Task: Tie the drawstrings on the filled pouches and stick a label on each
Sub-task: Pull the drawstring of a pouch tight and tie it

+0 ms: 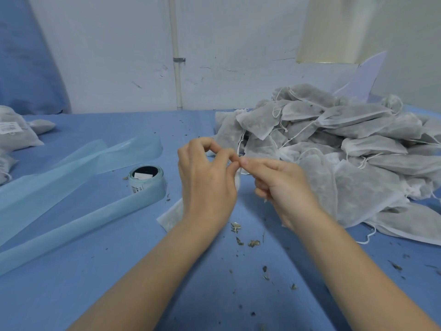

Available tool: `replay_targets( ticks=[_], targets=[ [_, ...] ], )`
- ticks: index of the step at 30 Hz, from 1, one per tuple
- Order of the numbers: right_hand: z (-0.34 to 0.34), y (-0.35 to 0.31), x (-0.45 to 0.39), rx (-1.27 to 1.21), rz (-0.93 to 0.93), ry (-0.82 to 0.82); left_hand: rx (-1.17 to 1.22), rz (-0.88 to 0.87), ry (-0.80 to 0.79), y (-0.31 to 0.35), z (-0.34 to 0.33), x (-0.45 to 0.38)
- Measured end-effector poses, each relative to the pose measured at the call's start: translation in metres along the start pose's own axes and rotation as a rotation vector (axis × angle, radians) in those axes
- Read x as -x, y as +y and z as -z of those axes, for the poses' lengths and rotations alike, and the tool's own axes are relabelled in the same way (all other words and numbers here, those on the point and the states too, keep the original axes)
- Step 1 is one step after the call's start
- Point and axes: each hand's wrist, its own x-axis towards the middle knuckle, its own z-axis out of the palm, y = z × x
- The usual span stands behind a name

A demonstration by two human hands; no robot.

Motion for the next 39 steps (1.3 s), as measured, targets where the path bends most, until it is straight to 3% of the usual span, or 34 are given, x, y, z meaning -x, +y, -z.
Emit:
replay_targets(
  ticks=[8,12,22,32,34,39],
  targets=[
    [-0.008,0.007,0.002,0.082,0.152,-0.015,0.083,0.173,-0.104,0.003,-0.006,-0.002],
    [-0.019,0.011,0.004,-0.004,0.175,-0.014,0.101,0.219,-0.174,0.003,-0.003,-0.005],
    [-0.023,0.008,0.003,0.144,0.319,0.169,0.053,0.274,-0.138,0.011,0.003,-0.010],
    [-0.017,-0.004,0.002,0.103,0.362,0.018,0.118,0.313,-0.074,0.003,0.014,-0.024],
    [-0.017,-0.003,0.000,0.093,0.327,0.088,0.201,0.356,-0.154,0.004,0.013,-0.024],
    [-0.010,0.000,-0.010,-0.201,0.146,0.394,0.348,0.558,-0.355,-0.004,0.013,-0.027]
  ],
)
